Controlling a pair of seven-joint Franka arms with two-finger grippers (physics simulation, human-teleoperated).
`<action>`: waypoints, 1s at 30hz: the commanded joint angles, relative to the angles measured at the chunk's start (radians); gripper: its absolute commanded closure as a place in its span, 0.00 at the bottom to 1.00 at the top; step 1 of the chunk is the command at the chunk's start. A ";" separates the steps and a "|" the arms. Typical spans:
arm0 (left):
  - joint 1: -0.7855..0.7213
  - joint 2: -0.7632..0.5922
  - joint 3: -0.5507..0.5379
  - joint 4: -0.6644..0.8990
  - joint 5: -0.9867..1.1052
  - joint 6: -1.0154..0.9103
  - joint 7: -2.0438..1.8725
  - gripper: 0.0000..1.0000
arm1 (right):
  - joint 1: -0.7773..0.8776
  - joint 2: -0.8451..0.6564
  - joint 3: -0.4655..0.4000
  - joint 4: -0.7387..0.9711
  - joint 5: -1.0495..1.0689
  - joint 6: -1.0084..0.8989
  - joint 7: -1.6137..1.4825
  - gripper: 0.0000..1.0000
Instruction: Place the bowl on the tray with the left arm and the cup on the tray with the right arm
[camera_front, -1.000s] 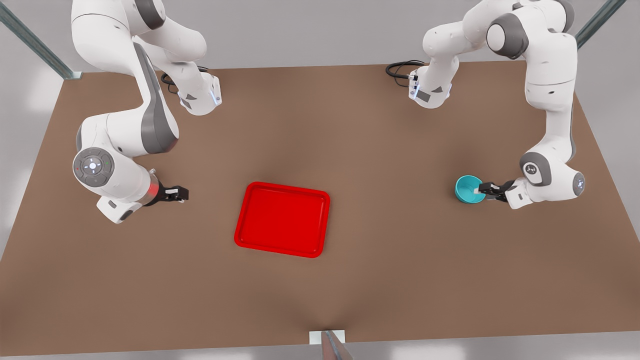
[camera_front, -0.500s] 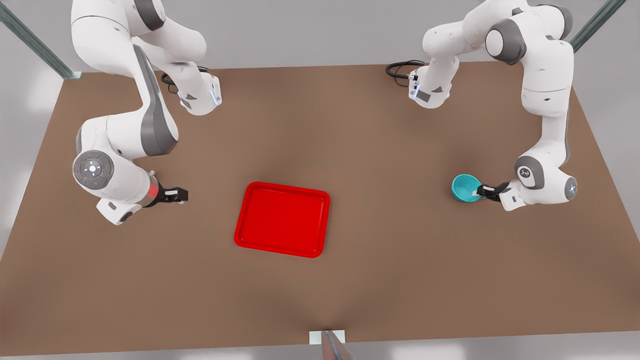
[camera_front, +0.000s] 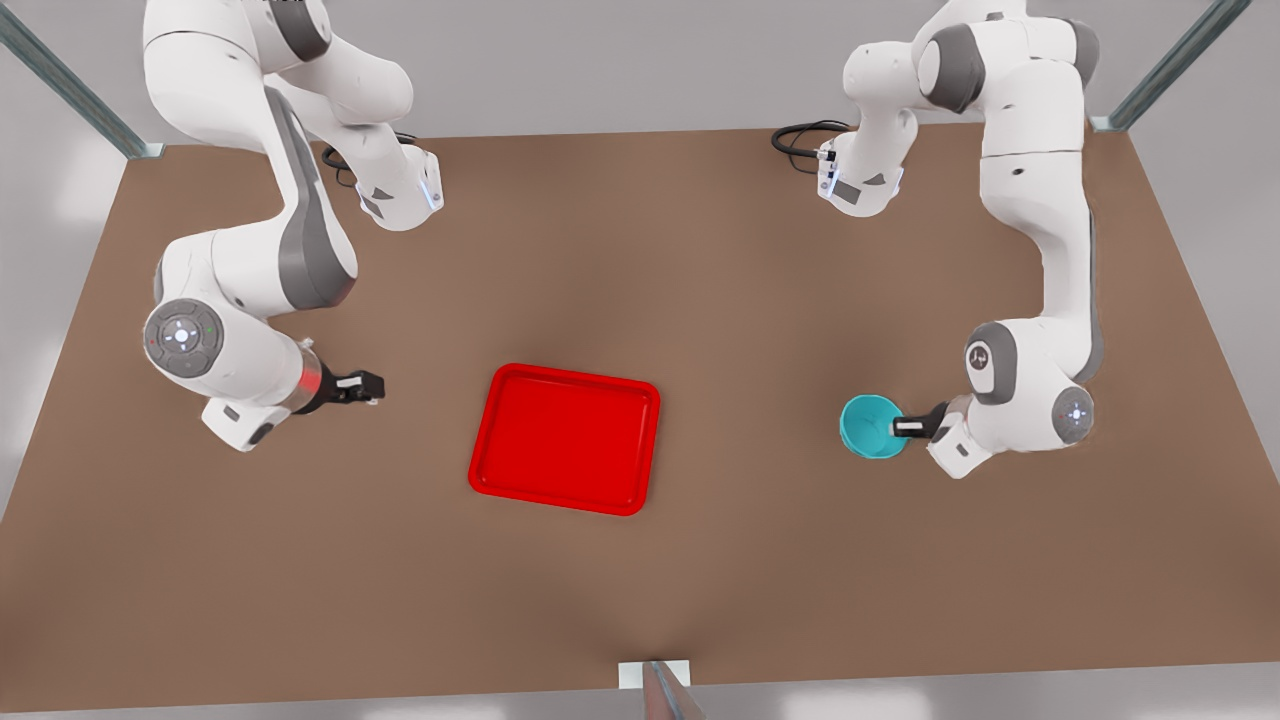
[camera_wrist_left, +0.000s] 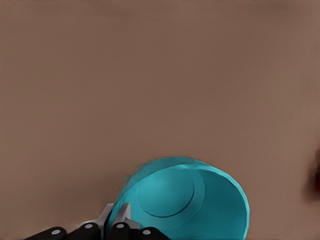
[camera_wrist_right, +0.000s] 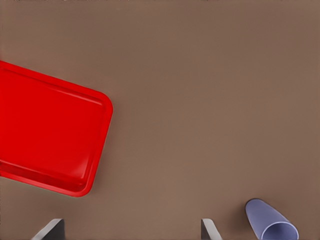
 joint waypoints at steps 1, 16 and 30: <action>-0.020 0.007 0.000 0.006 -0.132 -0.001 -0.044 0.79 | 0.000 0.000 0.000 0.000 -0.002 0.005 0.002 0.00; -0.544 0.285 -0.006 0.348 -0.193 0.273 -0.928 0.79 | -0.028 0.051 -0.005 -0.006 -0.014 0.062 0.015 0.00; -0.565 0.371 -0.072 0.346 -0.193 0.388 -0.954 0.00 | -0.561 -0.147 0.002 -0.637 -0.010 0.470 -0.285 0.00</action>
